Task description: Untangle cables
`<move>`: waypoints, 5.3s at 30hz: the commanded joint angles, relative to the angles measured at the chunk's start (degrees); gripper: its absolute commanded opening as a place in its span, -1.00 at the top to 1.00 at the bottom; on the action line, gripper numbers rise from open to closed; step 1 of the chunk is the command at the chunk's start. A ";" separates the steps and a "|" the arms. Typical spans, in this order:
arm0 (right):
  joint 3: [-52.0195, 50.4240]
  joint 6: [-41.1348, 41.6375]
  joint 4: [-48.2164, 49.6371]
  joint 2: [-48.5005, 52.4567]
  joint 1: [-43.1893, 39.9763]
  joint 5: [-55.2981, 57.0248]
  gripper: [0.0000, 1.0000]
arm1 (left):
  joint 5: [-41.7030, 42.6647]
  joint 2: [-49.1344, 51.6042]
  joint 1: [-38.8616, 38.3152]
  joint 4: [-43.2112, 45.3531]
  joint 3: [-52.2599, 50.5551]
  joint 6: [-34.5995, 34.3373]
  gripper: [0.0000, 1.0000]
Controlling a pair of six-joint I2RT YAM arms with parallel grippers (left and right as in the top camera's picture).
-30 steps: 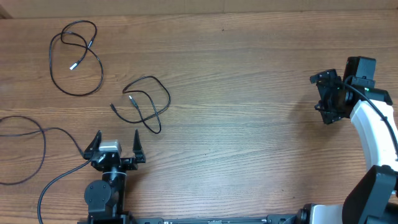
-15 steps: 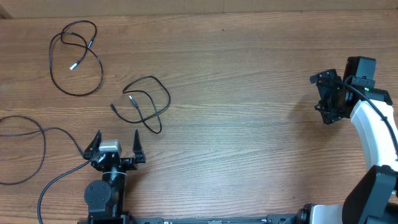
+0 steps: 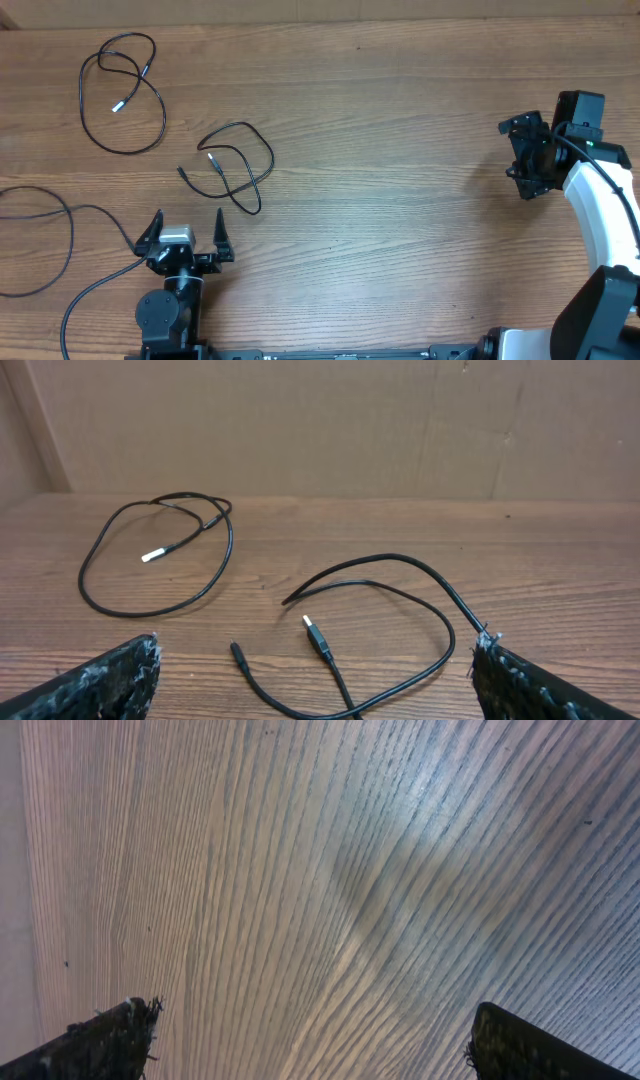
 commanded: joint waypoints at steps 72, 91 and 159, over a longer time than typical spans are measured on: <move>-33.18 -15.23 13.57 -76.41 10.51 4.85 -1.00 | 0.83 -0.61 0.31 0.22 -0.44 0.07 -0.99; -60.85 -26.23 43.04 -86.75 10.40 3.54 -1.00 | 0.83 -0.61 0.31 0.22 -0.44 0.04 -0.99; -63.12 -52.13 35.71 -89.64 12.24 6.95 -1.00 | 0.81 -0.61 0.31 0.24 -0.44 0.07 -0.99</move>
